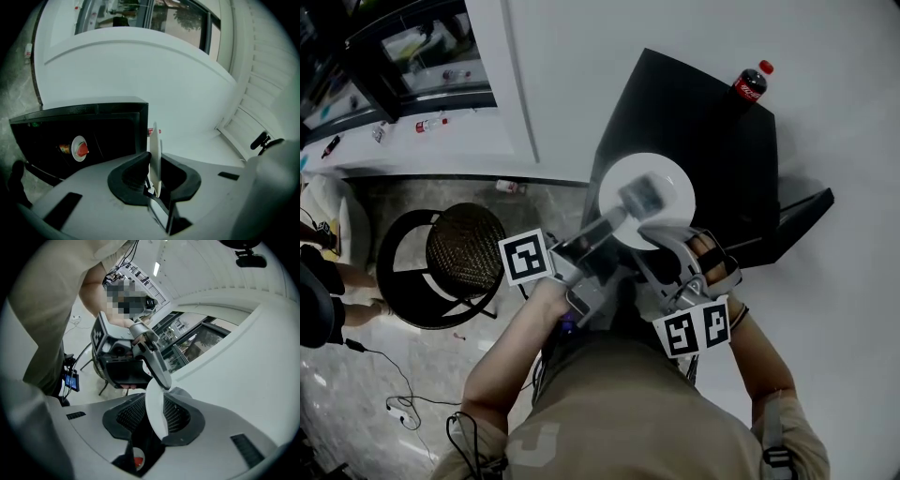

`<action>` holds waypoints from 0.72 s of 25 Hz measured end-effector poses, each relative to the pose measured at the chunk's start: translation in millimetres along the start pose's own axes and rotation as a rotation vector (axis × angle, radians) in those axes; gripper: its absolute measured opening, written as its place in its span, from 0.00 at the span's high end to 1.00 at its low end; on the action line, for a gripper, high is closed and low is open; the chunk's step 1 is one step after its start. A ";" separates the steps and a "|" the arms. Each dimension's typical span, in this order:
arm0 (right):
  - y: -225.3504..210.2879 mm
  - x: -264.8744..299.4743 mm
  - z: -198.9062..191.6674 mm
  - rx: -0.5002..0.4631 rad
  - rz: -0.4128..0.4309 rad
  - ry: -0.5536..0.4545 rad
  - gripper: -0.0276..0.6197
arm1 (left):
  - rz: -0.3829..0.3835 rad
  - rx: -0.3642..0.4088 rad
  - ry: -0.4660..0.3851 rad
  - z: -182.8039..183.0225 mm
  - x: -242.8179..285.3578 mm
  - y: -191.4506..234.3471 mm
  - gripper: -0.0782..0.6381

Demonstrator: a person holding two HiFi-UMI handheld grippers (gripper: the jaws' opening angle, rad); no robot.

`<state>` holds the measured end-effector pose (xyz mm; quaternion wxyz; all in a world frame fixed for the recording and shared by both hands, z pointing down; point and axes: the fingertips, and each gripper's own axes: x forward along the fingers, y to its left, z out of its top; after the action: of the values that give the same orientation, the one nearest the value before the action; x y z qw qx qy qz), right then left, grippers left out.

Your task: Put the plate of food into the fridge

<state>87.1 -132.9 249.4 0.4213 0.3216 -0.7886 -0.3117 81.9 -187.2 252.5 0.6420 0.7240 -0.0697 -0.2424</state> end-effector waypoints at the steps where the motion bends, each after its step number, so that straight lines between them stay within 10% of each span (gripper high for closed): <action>1: 2.0 0.1 0.6 0.025 0.006 -0.013 0.79 | 0.011 -0.011 -0.008 0.2 -1.9 4.6 0.82; 18: 61.9 -3.5 17.1 0.279 0.103 -0.080 0.75 | 0.184 -0.090 -0.036 -26.8 -61.0 45.4 0.84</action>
<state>58.7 -89.3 287.3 0.3565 0.3233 -0.8558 -0.1896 50.0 -145.5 313.7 0.6922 0.6805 -0.1361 -0.1983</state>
